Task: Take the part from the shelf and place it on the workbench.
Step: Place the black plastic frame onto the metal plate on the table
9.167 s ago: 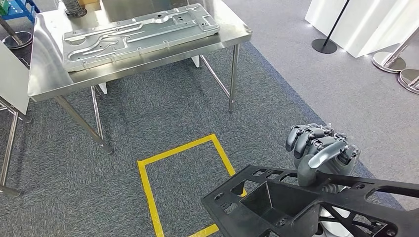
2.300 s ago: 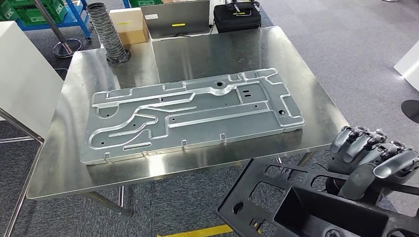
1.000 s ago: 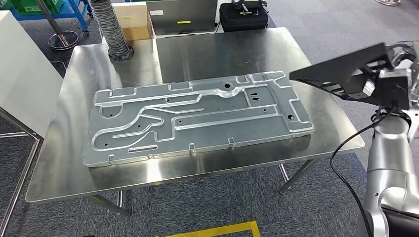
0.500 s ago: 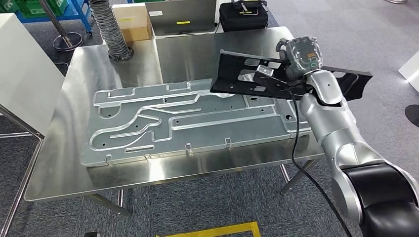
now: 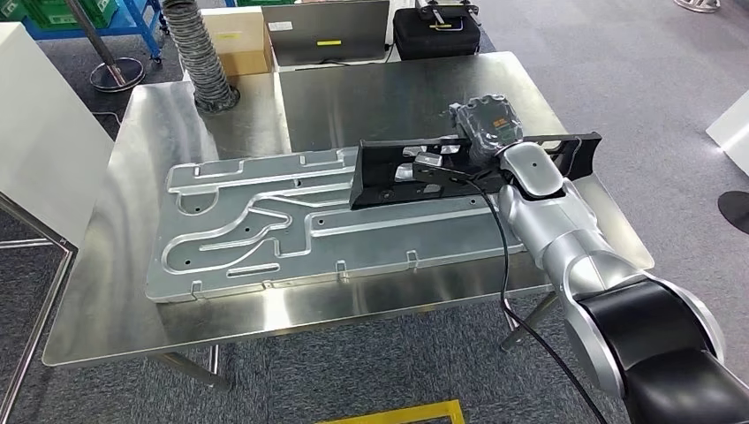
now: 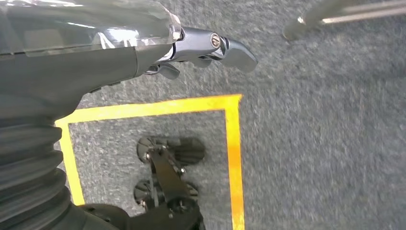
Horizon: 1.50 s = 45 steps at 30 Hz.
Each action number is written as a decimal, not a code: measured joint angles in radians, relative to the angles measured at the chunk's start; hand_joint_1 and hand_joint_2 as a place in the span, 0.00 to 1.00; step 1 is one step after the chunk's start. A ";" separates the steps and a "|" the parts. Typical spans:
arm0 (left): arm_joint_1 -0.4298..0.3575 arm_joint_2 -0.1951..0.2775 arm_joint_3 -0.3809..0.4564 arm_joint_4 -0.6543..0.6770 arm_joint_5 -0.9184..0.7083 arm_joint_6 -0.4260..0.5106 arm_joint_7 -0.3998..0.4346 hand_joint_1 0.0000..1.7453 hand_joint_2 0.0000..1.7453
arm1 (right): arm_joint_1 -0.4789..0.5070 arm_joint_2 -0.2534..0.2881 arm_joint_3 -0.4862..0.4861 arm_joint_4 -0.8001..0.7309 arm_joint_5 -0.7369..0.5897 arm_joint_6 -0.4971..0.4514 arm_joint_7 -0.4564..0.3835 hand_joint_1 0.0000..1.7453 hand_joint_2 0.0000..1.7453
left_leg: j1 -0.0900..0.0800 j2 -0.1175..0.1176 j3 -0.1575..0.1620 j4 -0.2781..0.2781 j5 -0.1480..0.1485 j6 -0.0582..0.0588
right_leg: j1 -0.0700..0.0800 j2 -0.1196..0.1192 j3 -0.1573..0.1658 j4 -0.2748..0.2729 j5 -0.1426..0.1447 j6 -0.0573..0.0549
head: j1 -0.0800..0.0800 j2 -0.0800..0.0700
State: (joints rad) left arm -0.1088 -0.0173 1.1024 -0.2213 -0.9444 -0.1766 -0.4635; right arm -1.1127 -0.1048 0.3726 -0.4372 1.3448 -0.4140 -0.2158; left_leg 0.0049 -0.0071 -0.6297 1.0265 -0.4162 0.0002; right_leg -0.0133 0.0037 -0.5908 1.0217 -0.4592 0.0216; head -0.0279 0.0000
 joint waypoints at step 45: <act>0.023 0.049 0.013 0.002 -0.030 0.013 0.024 0.00 0.00 | 0.005 0.015 -0.057 0.108 0.003 -0.013 -0.032 0.00 0.00 | 0.003 -0.002 0.019 -0.013 -0.007 0.005 | 0.017 -0.002 -0.021 -0.004 0.026 -0.022 | 0.000 0.000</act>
State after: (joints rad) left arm -0.0854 0.0320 1.1154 -0.2196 -0.9747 -0.1635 -0.4392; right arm -1.1073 -0.0900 0.3156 -0.3293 1.3477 -0.4273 -0.2483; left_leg 0.0079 -0.0092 -0.6103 1.0132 -0.4230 0.0056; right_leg 0.0033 0.0015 -0.6122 1.0173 -0.4333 -0.0005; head -0.0278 0.0000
